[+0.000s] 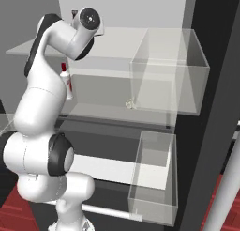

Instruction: Place the ketchup and mayonnaise from the counter to the top shelf of the fridge. If the existing items in the fridge are on the top shelf, move them to other shelves.

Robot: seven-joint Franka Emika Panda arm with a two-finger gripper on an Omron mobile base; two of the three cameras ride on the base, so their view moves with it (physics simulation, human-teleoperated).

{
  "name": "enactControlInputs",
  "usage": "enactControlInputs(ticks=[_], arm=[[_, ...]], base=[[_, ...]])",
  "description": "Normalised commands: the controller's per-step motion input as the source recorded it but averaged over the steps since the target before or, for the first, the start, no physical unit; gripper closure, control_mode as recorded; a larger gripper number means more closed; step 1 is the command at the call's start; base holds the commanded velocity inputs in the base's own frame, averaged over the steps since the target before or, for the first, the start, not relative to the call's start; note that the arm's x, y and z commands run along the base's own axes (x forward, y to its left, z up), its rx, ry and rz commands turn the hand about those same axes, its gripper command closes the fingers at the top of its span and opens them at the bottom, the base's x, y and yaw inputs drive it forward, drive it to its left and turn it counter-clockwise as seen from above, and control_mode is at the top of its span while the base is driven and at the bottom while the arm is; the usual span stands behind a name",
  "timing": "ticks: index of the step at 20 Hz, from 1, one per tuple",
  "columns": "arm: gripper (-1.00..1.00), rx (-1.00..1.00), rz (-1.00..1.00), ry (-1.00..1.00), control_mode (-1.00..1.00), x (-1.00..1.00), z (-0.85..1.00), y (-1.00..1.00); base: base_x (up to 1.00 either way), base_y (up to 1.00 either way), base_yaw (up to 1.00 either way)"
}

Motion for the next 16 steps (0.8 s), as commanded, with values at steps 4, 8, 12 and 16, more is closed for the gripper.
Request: enactControlInputs(ticks=[4,8,12,16], arm=[[1.0,-0.02,0.0,0.0,-1.0,0.6,-0.26,0.0],[1.0,0.0,0.0,0.0,-1.0,0.33,-0.34,0.0],[-1.0,0.0,0.0,0.01,-1.0,0.0,-0.19,0.0],[-1.0,0.0,0.0,0.0,-1.0,0.0,0.0,0.0]], base=[[0.0,0.0,0.0],[0.0,0.0,0.0],[0.0,0.0,0.0],[0.0,0.0,0.0]])
